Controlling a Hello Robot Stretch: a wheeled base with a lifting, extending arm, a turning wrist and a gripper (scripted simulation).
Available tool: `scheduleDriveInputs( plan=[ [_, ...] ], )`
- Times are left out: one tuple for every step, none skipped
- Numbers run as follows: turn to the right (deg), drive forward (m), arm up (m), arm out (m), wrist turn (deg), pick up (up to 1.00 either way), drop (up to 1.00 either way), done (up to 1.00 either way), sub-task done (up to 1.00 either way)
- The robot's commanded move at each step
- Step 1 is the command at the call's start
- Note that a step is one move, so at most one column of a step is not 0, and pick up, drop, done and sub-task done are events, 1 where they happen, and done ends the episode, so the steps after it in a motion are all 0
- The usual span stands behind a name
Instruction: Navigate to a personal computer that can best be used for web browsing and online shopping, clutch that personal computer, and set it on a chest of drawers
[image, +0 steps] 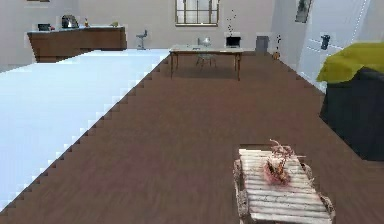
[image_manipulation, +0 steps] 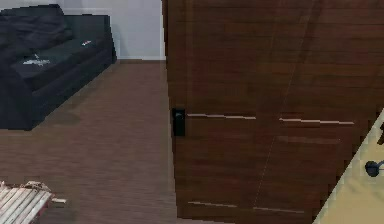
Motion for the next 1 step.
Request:
scheduleDriveInputs(
  plan=[
    [-3.0, 0.00, 0.00, 0.00, 0.0, 0.00, 0.00, 0.00, 0.00]
  ],
)
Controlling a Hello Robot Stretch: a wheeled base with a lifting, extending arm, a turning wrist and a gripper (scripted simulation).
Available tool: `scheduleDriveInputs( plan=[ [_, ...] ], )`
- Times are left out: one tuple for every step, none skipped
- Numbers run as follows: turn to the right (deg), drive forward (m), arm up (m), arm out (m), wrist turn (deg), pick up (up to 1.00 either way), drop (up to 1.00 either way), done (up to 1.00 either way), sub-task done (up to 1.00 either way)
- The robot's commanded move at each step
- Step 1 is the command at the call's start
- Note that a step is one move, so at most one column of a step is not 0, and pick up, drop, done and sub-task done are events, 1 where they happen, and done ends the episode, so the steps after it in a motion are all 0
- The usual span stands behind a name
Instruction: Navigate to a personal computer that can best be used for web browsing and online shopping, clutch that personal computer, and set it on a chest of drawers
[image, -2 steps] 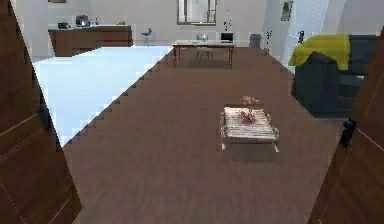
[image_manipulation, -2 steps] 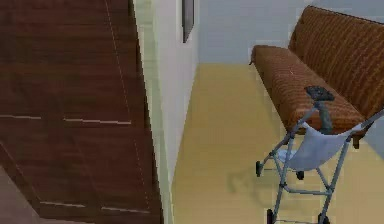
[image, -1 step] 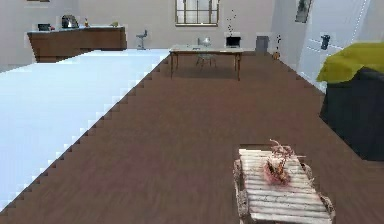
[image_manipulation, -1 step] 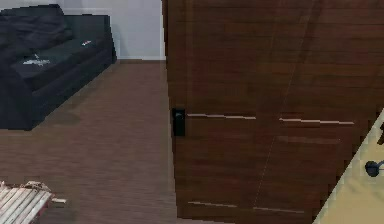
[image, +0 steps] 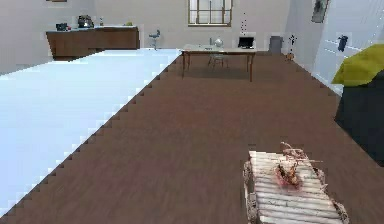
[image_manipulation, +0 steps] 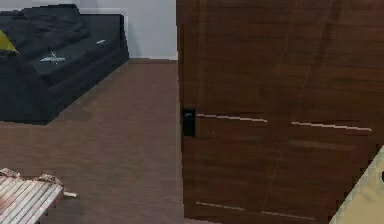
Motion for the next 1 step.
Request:
scheduleDriveInputs(
  plan=[
    [0.0, 0.80, 0.00, 0.00, 0.0, 0.00, 0.00, 0.00, 0.00]
  ],
)
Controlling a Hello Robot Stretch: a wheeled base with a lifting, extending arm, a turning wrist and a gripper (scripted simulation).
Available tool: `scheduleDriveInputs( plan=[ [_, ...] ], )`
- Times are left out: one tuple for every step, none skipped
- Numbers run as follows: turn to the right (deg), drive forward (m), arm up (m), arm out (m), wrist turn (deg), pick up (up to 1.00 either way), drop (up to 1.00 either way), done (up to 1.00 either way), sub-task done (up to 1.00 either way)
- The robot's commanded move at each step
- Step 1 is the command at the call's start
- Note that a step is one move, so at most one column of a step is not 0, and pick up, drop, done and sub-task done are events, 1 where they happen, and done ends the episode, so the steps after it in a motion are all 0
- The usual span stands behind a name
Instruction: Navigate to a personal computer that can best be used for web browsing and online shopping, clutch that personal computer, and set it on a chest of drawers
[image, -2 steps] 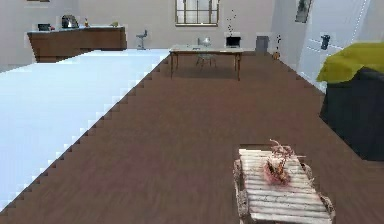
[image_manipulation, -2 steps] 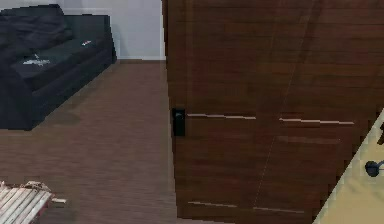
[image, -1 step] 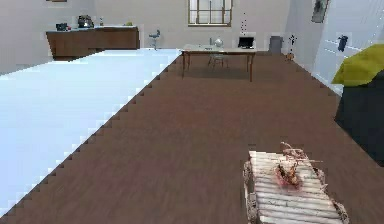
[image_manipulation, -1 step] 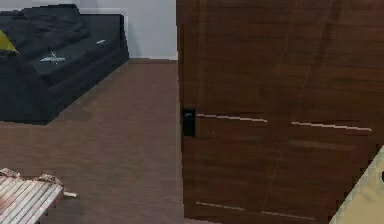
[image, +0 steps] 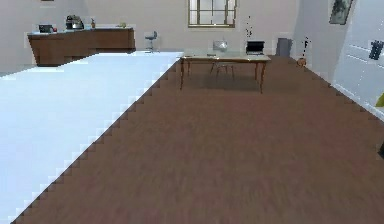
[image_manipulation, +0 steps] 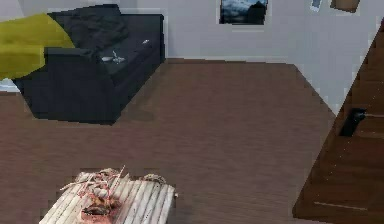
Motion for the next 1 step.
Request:
scheduleDriveInputs(
  plan=[
    [6.0, 0.00, 0.00, 0.00, 0.0, 0.00, 0.00, 0.00, 0.00]
  ],
)
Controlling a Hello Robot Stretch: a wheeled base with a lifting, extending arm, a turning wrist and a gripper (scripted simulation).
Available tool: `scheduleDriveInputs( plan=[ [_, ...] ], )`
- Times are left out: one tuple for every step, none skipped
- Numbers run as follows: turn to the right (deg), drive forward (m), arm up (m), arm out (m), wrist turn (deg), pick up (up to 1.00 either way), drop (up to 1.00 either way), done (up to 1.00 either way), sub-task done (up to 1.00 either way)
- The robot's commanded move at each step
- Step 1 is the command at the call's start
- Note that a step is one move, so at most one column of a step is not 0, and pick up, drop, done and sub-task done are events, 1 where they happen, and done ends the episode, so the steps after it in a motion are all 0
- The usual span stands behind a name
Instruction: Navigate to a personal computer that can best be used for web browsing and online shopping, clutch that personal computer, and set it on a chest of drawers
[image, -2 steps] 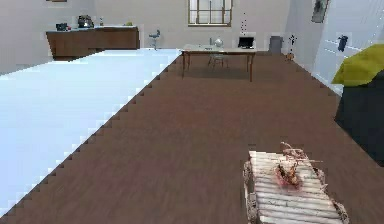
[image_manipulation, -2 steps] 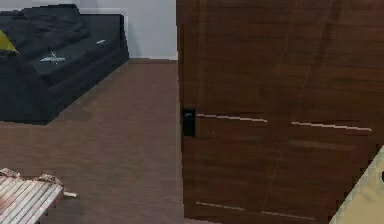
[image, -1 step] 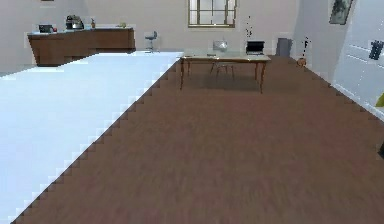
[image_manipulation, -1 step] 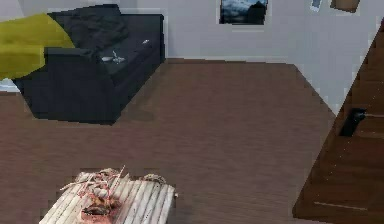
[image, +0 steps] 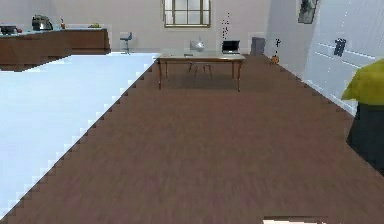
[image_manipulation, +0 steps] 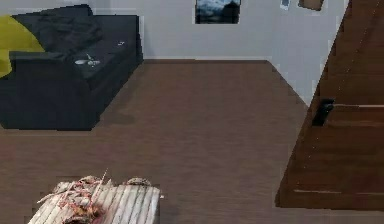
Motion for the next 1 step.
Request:
scheduleDriveInputs(
  plan=[
    [0.0, 1.00, 0.00, 0.00, 0.0, 0.00, 0.00, 0.00, 0.00]
  ],
)
